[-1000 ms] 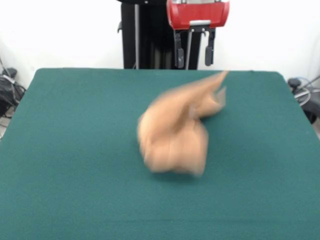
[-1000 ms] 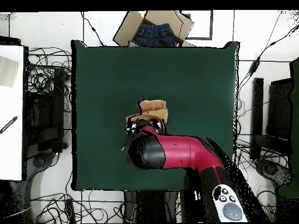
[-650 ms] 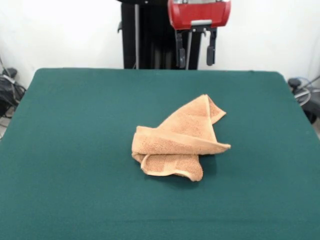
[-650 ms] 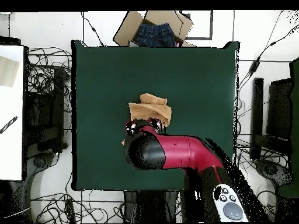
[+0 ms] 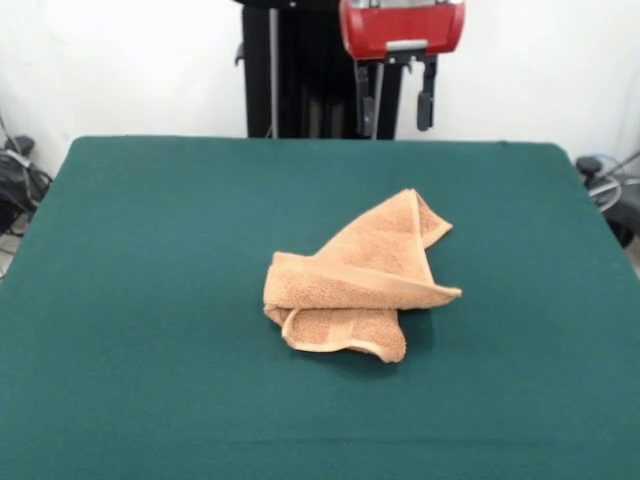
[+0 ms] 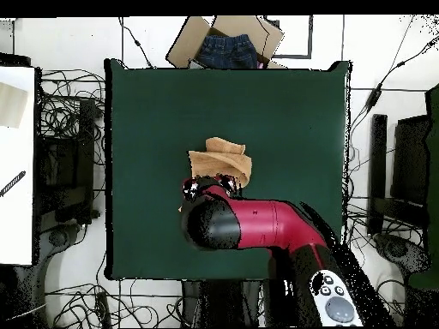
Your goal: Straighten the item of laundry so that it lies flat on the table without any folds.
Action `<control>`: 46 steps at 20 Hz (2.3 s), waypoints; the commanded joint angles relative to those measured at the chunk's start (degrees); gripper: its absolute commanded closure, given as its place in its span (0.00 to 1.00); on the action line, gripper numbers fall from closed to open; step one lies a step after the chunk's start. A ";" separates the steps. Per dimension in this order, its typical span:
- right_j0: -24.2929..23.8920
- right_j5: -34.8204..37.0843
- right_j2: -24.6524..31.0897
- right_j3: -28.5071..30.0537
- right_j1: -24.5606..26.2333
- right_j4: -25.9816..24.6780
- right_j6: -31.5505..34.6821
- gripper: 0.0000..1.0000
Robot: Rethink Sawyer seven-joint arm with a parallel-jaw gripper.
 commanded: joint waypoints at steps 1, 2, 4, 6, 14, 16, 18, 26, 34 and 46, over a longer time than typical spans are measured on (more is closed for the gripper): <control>3.88 4.45 -0.41 -1.89 5.12 -0.88 5.89 0.00; 4.81 4.12 -1.53 -3.94 6.92 -1.38 6.33 0.00; 5.50 6.34 -2.27 -7.94 9.50 -1.58 5.31 0.00; 5.76 8.62 -2.44 -11.49 11.63 -1.67 3.71 0.00; 5.15 5.69 -2.54 -14.95 19.04 -2.56 2.73 0.00; 4.99 5.15 -2.74 -15.11 20.70 -3.28 2.32 0.00; 4.79 4.95 -2.84 -15.02 21.74 -4.48 1.31 0.00; 4.50 2.69 -2.88 -16.81 26.30 -8.16 0.32 0.00; 3.73 0.83 -1.90 -18.47 29.28 -10.42 1.26 0.00; 6.07 -0.97 -4.86 -18.58 29.51 -9.36 8.18 0.00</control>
